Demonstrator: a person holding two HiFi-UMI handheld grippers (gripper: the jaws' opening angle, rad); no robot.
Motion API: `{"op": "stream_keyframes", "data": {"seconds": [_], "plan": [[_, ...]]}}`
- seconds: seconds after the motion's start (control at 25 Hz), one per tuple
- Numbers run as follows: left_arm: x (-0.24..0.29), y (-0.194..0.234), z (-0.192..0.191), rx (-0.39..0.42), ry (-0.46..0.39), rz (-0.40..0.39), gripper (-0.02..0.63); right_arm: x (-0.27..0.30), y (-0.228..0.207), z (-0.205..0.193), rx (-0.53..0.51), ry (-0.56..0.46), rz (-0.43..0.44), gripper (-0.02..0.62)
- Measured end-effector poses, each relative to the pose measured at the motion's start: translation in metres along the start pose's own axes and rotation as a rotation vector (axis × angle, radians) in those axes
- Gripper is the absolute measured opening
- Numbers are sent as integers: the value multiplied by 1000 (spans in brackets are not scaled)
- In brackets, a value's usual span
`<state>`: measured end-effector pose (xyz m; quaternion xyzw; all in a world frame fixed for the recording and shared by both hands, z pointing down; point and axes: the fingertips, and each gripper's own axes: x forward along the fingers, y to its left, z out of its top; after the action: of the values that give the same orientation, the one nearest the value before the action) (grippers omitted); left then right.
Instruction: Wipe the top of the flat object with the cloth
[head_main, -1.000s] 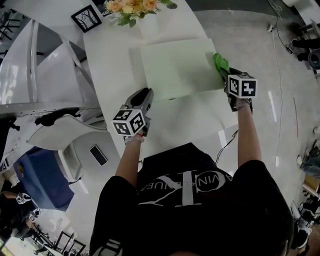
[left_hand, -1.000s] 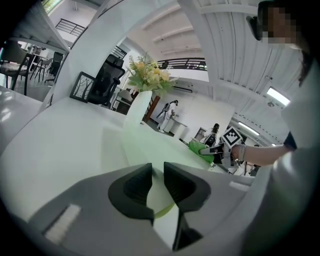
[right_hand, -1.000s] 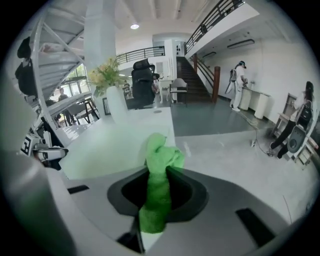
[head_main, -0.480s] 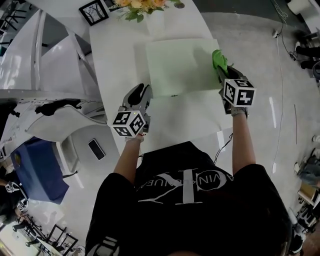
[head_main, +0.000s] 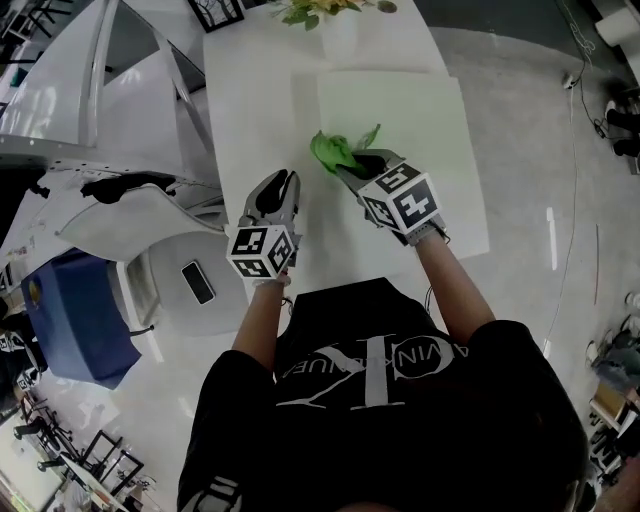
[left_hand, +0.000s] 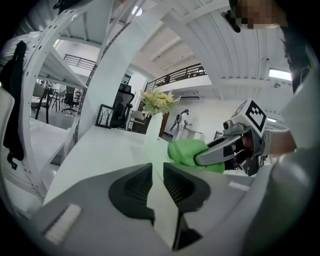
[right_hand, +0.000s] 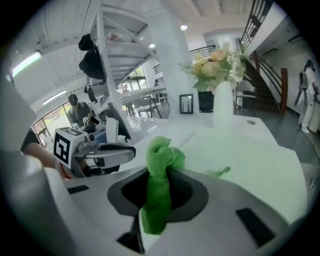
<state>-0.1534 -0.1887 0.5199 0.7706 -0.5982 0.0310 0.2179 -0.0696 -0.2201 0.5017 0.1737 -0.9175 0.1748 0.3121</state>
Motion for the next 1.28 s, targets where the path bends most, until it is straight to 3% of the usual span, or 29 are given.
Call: {"op": "stream_keyframes", "data": {"seconds": [0.24,0.4,0.56,1.04,1.28], "plan": [[-16,15,-1,-11,-12,37,77,28,21,-12,-108,96,28,64],[-20,18,-2,-19,-11,40,77,22,17,-6,-64,77,31,64],[-12,10,-2,-15,-3,3,77,14,7,-10,-48,63,-35,64],[30,-40,-12,-17,89,-154,101,-7,-13,-19,127,-27,-100,64],[47,-49,-23,-6,165,-178,85,-7,-16,-25,85,-1,-130,64]]}}
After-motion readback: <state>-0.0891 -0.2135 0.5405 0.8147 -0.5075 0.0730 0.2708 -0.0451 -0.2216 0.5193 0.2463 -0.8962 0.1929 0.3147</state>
